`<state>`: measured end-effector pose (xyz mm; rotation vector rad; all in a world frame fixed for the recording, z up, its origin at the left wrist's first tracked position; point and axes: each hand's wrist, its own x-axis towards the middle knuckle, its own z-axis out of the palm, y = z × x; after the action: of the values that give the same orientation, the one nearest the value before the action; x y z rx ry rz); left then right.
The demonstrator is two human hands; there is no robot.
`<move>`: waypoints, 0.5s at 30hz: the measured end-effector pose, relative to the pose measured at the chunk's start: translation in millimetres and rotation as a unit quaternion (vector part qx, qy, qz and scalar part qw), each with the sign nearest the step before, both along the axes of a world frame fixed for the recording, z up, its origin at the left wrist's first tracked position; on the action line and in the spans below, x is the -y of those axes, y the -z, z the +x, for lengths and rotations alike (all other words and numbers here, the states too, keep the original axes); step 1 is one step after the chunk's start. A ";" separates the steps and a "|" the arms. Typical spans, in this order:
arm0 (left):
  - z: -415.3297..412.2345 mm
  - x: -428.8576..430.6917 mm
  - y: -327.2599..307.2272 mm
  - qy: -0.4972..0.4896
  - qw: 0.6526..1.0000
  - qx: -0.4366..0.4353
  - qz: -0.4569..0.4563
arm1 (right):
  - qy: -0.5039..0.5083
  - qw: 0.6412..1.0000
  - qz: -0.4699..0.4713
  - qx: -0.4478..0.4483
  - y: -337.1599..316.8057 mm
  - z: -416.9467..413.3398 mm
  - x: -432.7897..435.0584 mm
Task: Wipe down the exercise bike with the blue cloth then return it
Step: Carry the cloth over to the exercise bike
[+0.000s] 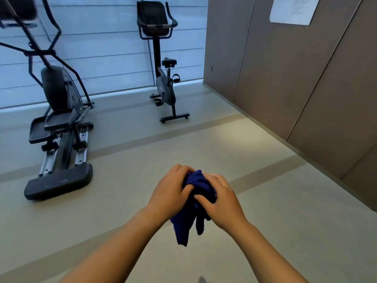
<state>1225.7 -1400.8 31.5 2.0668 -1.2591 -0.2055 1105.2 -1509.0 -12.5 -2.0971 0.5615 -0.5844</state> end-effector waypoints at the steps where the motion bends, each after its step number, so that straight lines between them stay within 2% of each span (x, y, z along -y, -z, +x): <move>1: 18.2 16.9 -1.9 -0.004 1.000 0.002 -0.001 | -0.002 1.000 0.003 0.006 -1.9 19.0 18.2; 9: 156.8 116.4 2.1 -0.029 0.999 -0.022 -0.016 | -0.031 0.999 -0.022 0.017 -4.3 167.6 132.5; 15: 292.9 185.7 8.6 -0.040 0.999 -0.025 -0.016 | -0.041 0.998 -0.033 0.028 -0.9 305.1 203.2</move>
<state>1518.6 -1586.4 22.9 2.0678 -1.1401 -0.1972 1410.3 -1712.2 -11.6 -2.1486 0.4273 -0.6193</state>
